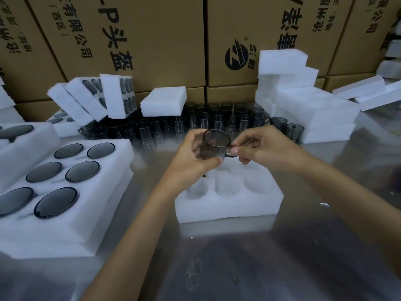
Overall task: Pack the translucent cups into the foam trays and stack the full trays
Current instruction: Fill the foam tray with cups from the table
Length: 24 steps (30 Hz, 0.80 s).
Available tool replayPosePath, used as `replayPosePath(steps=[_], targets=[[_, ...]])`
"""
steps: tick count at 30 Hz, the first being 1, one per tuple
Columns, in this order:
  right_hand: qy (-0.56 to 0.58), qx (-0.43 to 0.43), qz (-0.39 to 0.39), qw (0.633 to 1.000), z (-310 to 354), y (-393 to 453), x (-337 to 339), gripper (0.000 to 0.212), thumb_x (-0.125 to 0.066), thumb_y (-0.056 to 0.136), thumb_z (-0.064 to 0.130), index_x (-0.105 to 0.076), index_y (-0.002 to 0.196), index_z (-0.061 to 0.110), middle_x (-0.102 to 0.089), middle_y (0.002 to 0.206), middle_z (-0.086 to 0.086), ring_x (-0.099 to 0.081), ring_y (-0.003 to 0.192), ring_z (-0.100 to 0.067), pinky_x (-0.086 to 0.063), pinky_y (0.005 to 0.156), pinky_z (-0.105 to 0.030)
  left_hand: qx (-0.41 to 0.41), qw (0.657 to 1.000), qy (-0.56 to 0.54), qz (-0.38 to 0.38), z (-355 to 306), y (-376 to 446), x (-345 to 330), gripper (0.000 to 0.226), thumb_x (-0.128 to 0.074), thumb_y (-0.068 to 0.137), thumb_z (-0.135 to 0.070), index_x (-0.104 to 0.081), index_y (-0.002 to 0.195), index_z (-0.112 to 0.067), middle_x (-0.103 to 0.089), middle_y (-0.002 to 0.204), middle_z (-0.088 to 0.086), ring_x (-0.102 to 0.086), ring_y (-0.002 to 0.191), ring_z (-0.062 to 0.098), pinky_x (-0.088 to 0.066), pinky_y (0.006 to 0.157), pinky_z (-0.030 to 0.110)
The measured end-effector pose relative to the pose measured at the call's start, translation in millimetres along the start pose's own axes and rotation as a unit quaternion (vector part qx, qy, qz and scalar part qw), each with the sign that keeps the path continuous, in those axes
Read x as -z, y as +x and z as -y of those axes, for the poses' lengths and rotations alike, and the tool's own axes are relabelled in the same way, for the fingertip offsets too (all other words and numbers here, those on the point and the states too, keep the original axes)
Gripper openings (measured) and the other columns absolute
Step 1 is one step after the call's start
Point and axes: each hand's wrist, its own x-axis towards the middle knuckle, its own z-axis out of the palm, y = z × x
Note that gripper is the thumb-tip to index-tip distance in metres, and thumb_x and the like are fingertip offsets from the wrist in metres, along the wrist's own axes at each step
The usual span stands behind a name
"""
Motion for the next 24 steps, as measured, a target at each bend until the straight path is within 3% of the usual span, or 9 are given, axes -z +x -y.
replayPosePath(steps=[3, 5, 9, 13, 16, 20, 22, 24], targets=[[0.002, -0.027, -0.046, 0.999, -12, -4, -8, 0.011, -0.084, 0.079, 0.025, -0.075, 0.074, 0.022, -0.072, 0.071, 0.002, -0.066, 0.068, -0.013, -0.058, 0.075, -0.036, -0.027, 0.991, 0.129, 0.002, 1, 10, -7, 0.054, -0.084, 0.075, -0.012, -0.055, 0.118, -0.029, -0.065, 0.111, -0.016, -0.060, 0.102, -0.009, -0.045, 0.084, 0.005], [0.023, -0.052, -0.063, 0.996, -20, -7, -16, 0.015, -0.087, 0.076, 0.025, -0.073, 0.070, 0.022, -0.068, 0.064, 0.008, -0.061, 0.064, -0.008, -0.056, 0.068, -0.033, -0.018, 0.980, 0.198, 0.026, 0, 15, -8, 0.057, -0.085, 0.074, -0.018, -0.057, 0.121, -0.034, -0.059, 0.108, -0.022, -0.055, 0.098, -0.014, -0.040, 0.078, 0.002], [0.057, -0.076, -0.042, 0.995, -30, -10, -26, 0.016, -0.087, 0.075, 0.028, -0.074, 0.074, 0.019, -0.072, 0.071, 0.000, -0.061, 0.064, -0.004, -0.052, 0.060, -0.023, 0.008, 0.968, 0.250, 0.037, 5, 19, -6, 0.063, -0.082, 0.076, -0.016, -0.058, 0.133, -0.027, -0.055, 0.119, -0.006, -0.055, 0.109, 0.010, -0.045, 0.087, 0.022], [0.025, -0.042, -0.042, 0.998, -34, -8, -29, 0.015, -0.087, 0.075, 0.030, -0.076, 0.078, 0.019, -0.071, 0.071, 0.005, -0.058, 0.061, 0.006, -0.042, 0.056, -0.005, 0.005, 0.961, 0.276, 0.035, 6, 16, 0, 0.073, -0.081, 0.077, -0.018, -0.050, 0.141, -0.033, -0.055, 0.125, -0.007, -0.054, 0.106, 0.007, -0.046, 0.084, 0.020], [0.043, -0.046, -0.032, 0.997, -40, -7, -29, 0.012, -0.086, 0.076, 0.027, -0.078, 0.078, 0.019, -0.071, 0.068, 0.011, -0.058, 0.060, 0.008, -0.041, 0.056, -0.004, 0.008, 0.970, 0.240, 0.027, 6, 13, 2, 0.057, -0.078, 0.082, -0.025, -0.058, 0.135, -0.032, -0.059, 0.120, -0.006, -0.054, 0.111, 0.008, -0.056, 0.081, 0.030], [0.101, -0.069, 0.006, 0.993, -45, -4, -21, 0.008, -0.082, 0.080, 0.032, -0.081, 0.078, 0.024, -0.077, 0.078, 0.008, -0.065, 0.069, 0.005, -0.048, 0.061, -0.009, 0.008, 0.965, 0.261, 0.004, 10, 9, -2, 0.033, -0.063, 0.091, -0.052, -0.069, 0.120, -0.037, -0.068, 0.110, -0.013, -0.060, 0.109, 0.009, -0.050, 0.097, 0.046], [0.087, -0.062, -0.029, 0.994, -46, -2, -20, 0.012, -0.078, 0.085, 0.036, -0.080, 0.077, 0.026, -0.075, 0.076, 0.008, -0.064, 0.068, 0.003, -0.048, 0.059, -0.012, 0.014, 0.965, 0.260, -0.012, 13, 9, -2, 0.033, -0.059, 0.093, -0.052, -0.071, 0.118, -0.034, -0.070, 0.109, -0.012, -0.062, 0.106, 0.011, -0.050, 0.097, 0.046], [-0.016, -0.001, -0.126, 0.992, -47, -2, -21, 0.012, -0.068, 0.092, 0.035, -0.078, 0.088, 0.028, -0.073, 0.082, 0.016, -0.062, 0.078, 0.006, -0.048, 0.067, -0.011, 0.001, 0.960, 0.278, -0.025, 16, 9, -2, 0.038, -0.059, 0.093, -0.049, -0.069, 0.124, -0.029, -0.067, 0.118, -0.010, -0.059, 0.113, 0.012, -0.048, 0.101, 0.043]])
